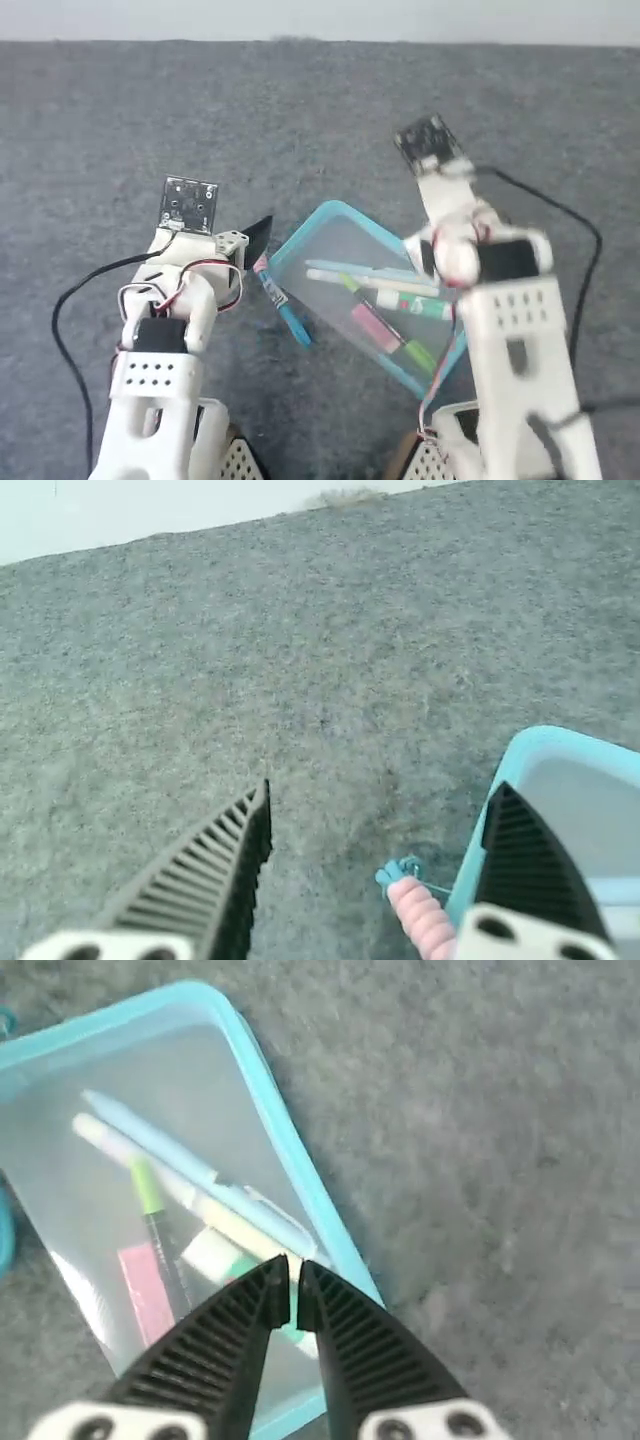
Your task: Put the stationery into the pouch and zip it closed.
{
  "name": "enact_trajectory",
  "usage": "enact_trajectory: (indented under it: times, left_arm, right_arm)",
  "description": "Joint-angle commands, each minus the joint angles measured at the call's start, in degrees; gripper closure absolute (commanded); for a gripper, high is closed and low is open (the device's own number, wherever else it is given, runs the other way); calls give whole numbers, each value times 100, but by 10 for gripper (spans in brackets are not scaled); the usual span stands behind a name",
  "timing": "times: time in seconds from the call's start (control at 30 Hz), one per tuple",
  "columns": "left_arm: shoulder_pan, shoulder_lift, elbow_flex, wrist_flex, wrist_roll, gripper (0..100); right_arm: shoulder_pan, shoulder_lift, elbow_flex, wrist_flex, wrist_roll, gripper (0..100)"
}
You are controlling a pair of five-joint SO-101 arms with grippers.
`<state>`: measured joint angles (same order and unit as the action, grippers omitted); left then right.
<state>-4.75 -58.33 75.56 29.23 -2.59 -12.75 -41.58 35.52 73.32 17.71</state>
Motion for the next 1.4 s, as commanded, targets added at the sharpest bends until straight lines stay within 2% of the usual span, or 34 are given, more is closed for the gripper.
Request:
enact_trajectory:
  times: [0.0, 0.13, 0.3, 0.43, 0.53, 0.6, 0.77, 0.9, 1.03, 1.17, 1.27, 1.37]
  left_arm:
    - [-70, -88, -215, -132, 88, 680]
    - [-79, -97, -215, -132, 255, 678]
    - [-554, -554, -198, -123, 668, 642]
    - [-695, -1600, 13, 193, 774, 632]
    - [-431, -2541, 374, 387, 774, 632]
    - [-229, -3191, 752, 369, 765, 632]
    - [-18, -4774, 1947, -369, 738, 632]
    - [-26, -4281, 2114, -1125, 730, 632]
    - [18, -4123, 2123, -1134, 756, 632]
    - [-18, -4114, 2123, -1134, 738, 632]
    - [-26, -4105, 2123, -738, 730, 632]
    - [-26, -4105, 2123, 325, 730, 632]
  right_arm:
    - [259, -1253, 1248, -523, -26, 990]
    - [690, -2264, 2426, -848, -18, 990]
    - [1411, -3222, 3015, -857, -18, 989]
    - [1648, -3600, 3420, -857, 185, 989]
    - [1622, -3749, 3833, -945, 642, 989]
    - [1657, -3820, 4158, -1182, 686, 991]
    - [1640, -4215, 5073, -1771, 659, 991]
    - [1640, -4796, 5741, -2018, 686, 990]
    - [1640, -5543, 6145, -2035, 659, 991]
    - [1631, -6229, 6101, -1349, 659, 990]
    - [1631, -6246, 6101, -1209, 659, 990]
    - [1622, -6105, 6101, -1174, 651, 990]
